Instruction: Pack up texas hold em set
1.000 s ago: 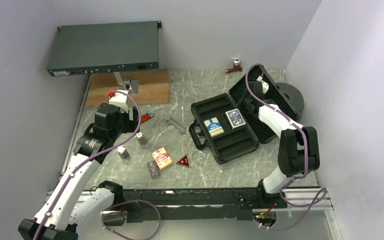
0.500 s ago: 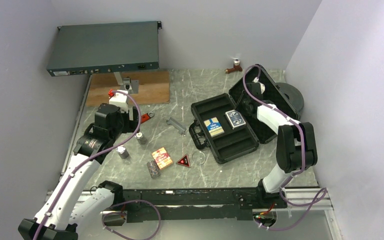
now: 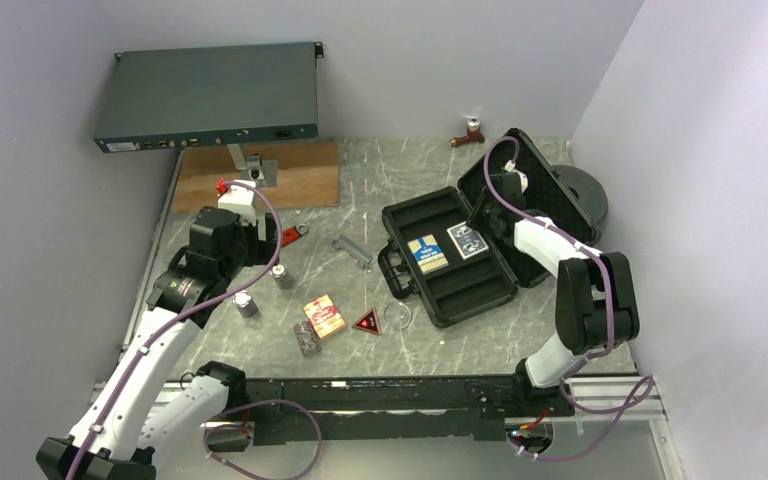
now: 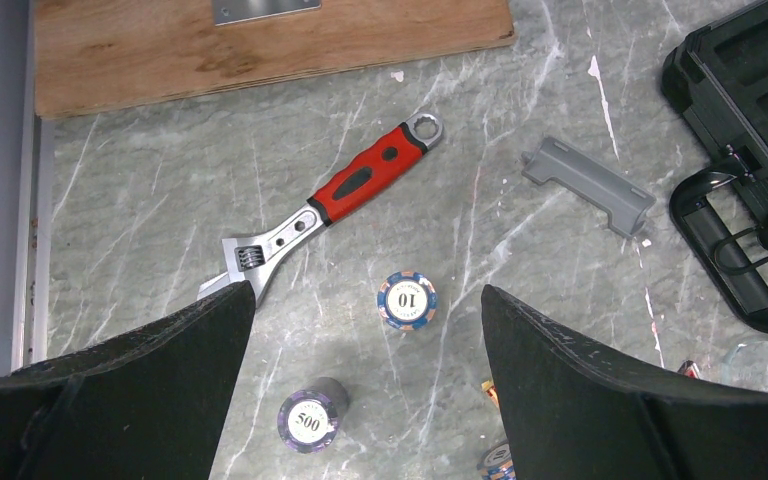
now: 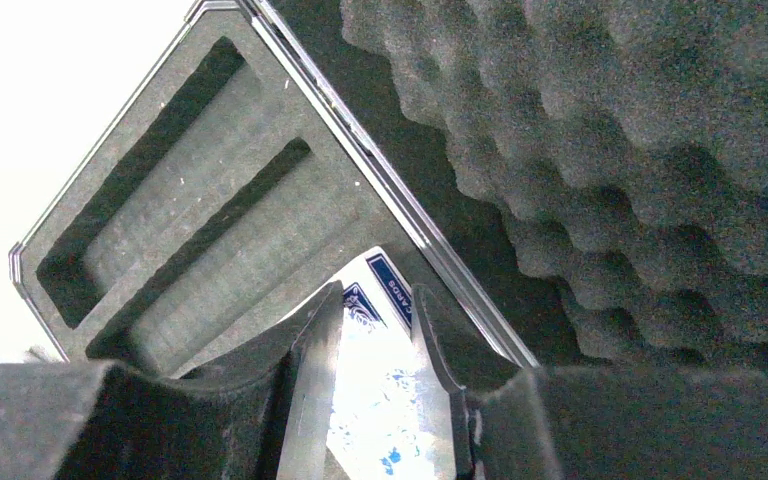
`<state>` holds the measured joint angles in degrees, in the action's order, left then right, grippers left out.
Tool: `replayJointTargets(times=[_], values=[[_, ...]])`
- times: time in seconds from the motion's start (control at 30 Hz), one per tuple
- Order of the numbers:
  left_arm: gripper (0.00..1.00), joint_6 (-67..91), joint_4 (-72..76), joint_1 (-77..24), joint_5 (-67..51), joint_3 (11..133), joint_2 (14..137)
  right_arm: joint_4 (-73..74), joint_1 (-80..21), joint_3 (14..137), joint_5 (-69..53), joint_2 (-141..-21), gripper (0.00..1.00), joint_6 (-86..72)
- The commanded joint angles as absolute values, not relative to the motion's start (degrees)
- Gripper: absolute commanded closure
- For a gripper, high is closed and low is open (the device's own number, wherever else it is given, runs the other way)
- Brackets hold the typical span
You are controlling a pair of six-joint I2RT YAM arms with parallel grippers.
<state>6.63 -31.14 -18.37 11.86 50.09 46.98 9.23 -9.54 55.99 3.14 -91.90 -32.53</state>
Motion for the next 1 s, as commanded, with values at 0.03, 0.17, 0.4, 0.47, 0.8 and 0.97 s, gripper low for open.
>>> replayJointTargets(times=[0.03,0.17,0.4,0.47,0.8,0.97], values=[[0.1,6.2,-30.1,-18.6,12.4,51.4,46.6,12.8,-10.4,55.5,0.6,-89.2,0.65,-32.6],[0.1,6.2,-30.2,-18.6,12.6,51.4,46.6,13.9,-10.5,56.3,0.3,-88.3,0.64,-31.4],[0.1,6.2,-30.1,-18.6,12.3,51.4,46.4,16.5,-10.5,56.8,3.4,-85.4,0.6,-28.2],[0.1,6.3,-30.1,-18.6,12.2,51.4,46.5,17.5,-10.6,56.9,4.4,-84.5,0.6,-27.7],[0.1,6.2,-30.1,-18.6,12.4,51.3,46.6,19.5,-10.7,53.8,10.6,-81.8,0.66,-26.3],[0.1,6.3,-30.2,-18.6,12.2,51.4,46.8,19.6,-10.7,54.4,14.2,-82.6,0.69,-25.8]])
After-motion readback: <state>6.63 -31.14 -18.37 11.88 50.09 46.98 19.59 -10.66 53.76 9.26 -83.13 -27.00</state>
